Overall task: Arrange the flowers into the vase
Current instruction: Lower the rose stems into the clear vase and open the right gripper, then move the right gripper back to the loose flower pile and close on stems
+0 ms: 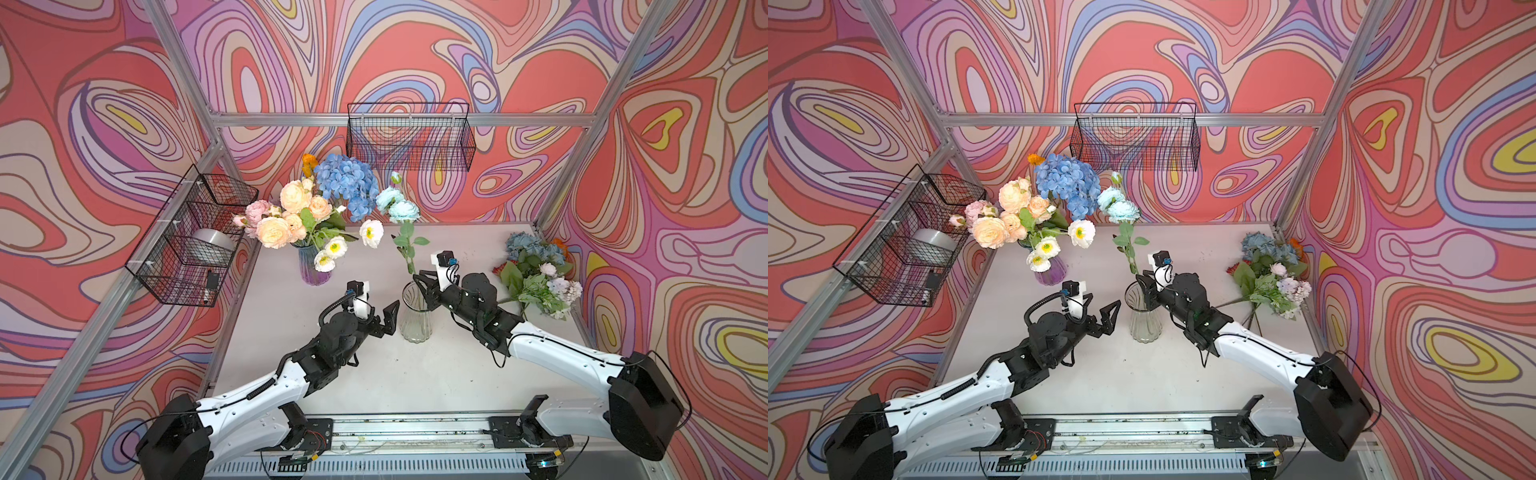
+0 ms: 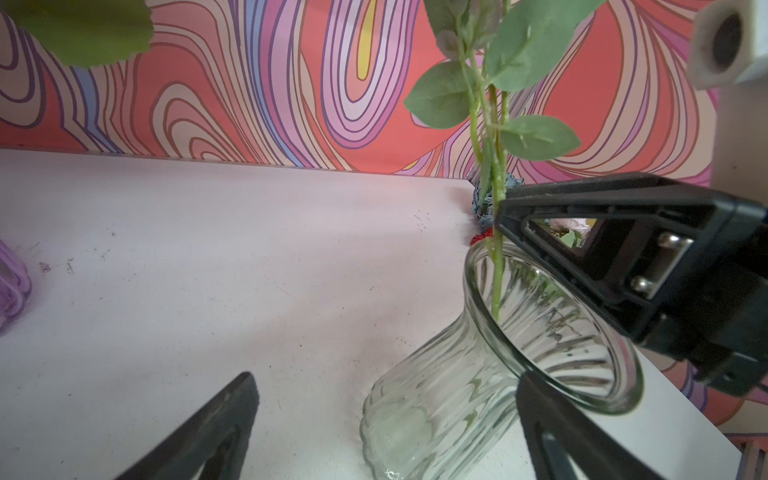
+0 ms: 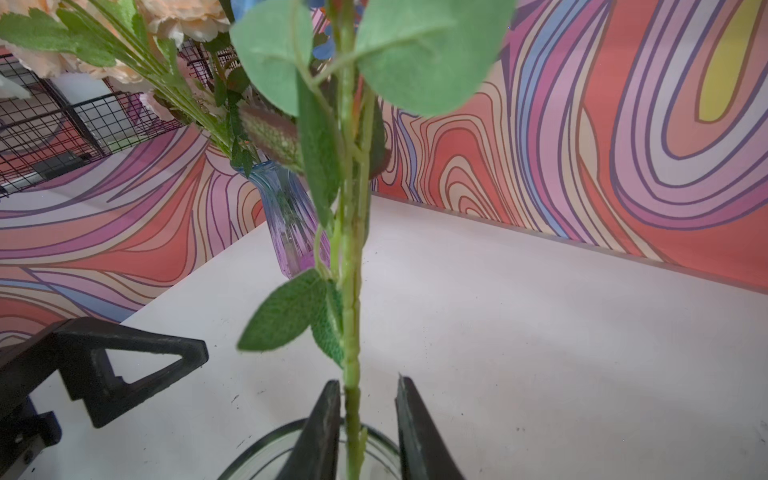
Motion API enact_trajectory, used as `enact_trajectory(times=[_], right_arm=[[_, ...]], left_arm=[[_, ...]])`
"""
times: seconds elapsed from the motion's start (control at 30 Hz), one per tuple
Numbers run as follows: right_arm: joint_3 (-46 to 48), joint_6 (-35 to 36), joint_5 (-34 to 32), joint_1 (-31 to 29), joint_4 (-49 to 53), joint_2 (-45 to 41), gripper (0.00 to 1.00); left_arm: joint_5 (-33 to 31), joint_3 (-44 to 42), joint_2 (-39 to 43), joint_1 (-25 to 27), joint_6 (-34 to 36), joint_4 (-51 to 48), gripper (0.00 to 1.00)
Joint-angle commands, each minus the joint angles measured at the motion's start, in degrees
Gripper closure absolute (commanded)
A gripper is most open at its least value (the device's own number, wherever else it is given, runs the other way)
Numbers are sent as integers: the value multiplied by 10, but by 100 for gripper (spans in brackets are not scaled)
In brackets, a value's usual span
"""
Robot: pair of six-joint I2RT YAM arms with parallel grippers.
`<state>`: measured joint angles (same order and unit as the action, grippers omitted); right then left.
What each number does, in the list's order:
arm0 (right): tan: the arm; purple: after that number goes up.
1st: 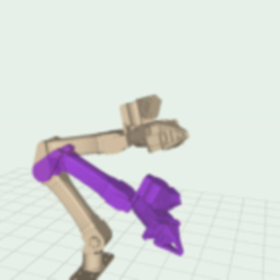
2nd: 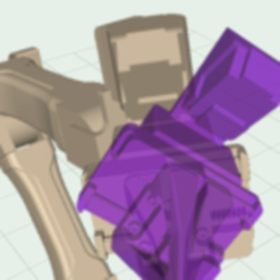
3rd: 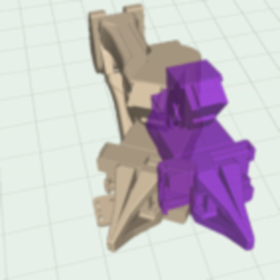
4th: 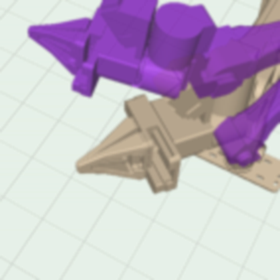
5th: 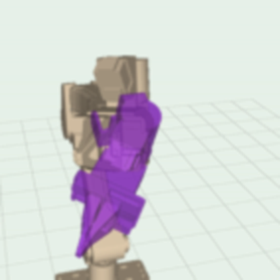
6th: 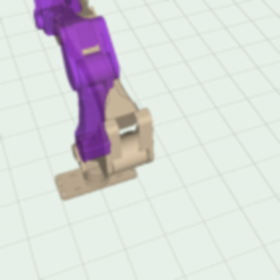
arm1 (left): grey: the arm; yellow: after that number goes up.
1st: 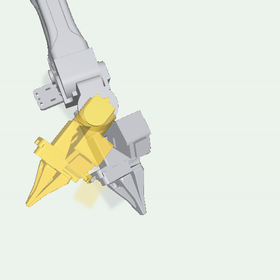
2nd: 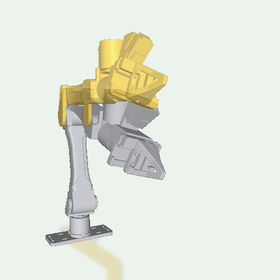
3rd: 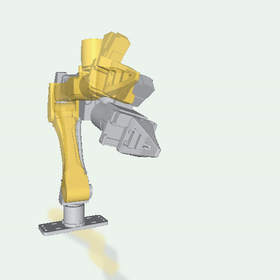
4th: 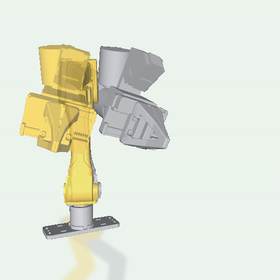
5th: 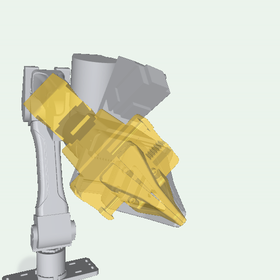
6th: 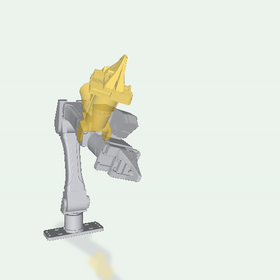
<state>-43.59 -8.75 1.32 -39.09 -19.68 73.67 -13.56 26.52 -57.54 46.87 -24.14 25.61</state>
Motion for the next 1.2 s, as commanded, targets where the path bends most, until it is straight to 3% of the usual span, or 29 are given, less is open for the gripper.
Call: enact_trajectory(times=[0.0, 0.33, 0.53, 0.6, 0.7, 0.83, 0.97, 1.17], right_arm=[[6, -5, -5, -3, 26, -18, 69], [-18, -57, -10, -3, 78, -75, 57], [-19, -67, -137, 13, 143, -118, 54], [-19, -88, -192, 34, 177, -127, 52], [-15, -135, -220, 97, 227, -137, 49], [-1, -198, -177, 209, 275, -135, 47], [26, -260, -89, 313, 272, -115, 45], [65, -358, 65, 404, 196, -27, 44]], left_arm=[[-1, 18, -2, -3, 8, 23, 0], [14, 47, -21, -3, 11, 44, 0], [9, 57, -47, -4, 10, 73, 0], [-6, 56, -50, -3, 2, 80, 0], [-21, 55, -54, -5, 2, 86, 0], [-15, 51, -52, -6, 4, 79, 0], [-16, 37, -46, -12, -12, 77, 0], [-15, 13, -39, -28, -47, 65, 0]])
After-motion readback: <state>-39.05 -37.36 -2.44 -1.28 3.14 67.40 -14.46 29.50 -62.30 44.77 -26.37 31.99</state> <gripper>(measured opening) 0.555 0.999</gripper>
